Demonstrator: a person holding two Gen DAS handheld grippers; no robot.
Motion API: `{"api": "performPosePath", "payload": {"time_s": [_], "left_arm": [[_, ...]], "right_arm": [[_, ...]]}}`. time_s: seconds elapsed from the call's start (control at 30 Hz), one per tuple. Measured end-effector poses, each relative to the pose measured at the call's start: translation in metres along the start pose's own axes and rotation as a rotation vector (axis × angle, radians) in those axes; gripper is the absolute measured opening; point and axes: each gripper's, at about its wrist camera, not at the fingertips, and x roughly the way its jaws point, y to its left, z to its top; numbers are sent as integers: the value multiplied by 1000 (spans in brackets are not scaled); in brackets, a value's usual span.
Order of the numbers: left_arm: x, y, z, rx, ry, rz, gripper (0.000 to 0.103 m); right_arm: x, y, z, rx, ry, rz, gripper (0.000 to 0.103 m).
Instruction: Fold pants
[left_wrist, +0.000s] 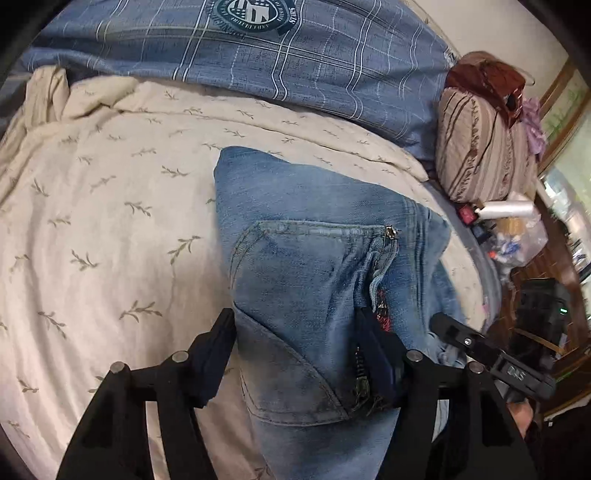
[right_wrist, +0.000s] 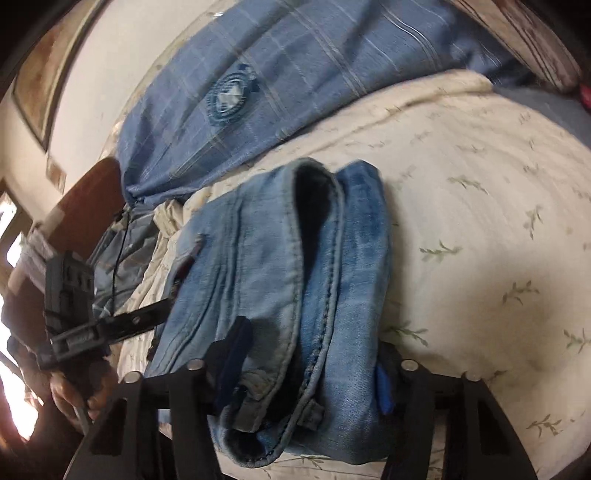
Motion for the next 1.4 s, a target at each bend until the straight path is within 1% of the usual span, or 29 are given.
{"api": "performPosePath", "payload": {"time_s": [0.03,0.1,0.13,0.23,0.33,0.43,0.6,0.7,0.73,0.8,0.83,0.87,0.9,0.97,1.03,1.1,1.17,1.23,1.3,1.33,1.37,1.4], "left_arm": [[-1,-4,1,15,-4,10,53],[-4,-10,3,22,-19,27,43],[-6,-13,3,30,-26,36,40],[-10,-17,4,56,-34,55,36],[-21,-20,7,54,-57,45,33],[-31,-22,12,59,-81,51,33],[-49,-22,26,65,-141,77,33],[-51,-16,33,69,-160,114,33],[-50,-12,35,55,-158,125,33],[-42,-2,33,30,-141,165,34],[-31,4,30,17,-101,209,37],[-22,9,27,3,-68,243,41],[-16,15,25,-17,-53,258,47],[-19,24,21,-67,-81,248,53],[-27,24,22,-83,-81,265,67],[-39,18,23,-66,-105,285,68],[-60,5,23,-31,-175,322,73],[-83,-8,20,-1,-251,378,88],[-108,-24,15,39,-340,434,94],[-118,-33,12,64,-380,470,97],[-130,-44,9,98,-420,514,98],[-136,-50,7,120,-438,541,99]], "right_arm": [[-3,6,-1,-33,-15,5,53],[-5,20,-2,-103,-40,-11,51],[-7,25,-3,-127,-51,-25,50],[-11,36,-4,-176,-84,-60,49],[-18,45,-4,-209,-126,-71,49],[-26,59,-1,-263,-184,-90,49],[-24,76,10,-308,-231,-111,49],[-15,80,17,-293,-231,-104,49],[-7,80,19,-279,-212,-102,49],[11,77,22,-246,-145,-102,49],[24,73,21,-226,-86,-107,49],[37,68,20,-219,-27,-144,52],[44,65,18,-216,-6,-186,55],[38,58,21,-165,-15,-153,59],[31,54,22,-147,-18,-150,60],[21,50,23,-126,-34,-145,60],[4,52,21,-135,-93,-145,60],[-20,56,18,-153,-181,-149,61],[-40,60,14,-181,-262,-166,63],[-54,67,9,-211,-313,-184,63],[-62,72,6,-235,-343,-196,64],[-71,79,3,-259,-368,-207,64]]}}
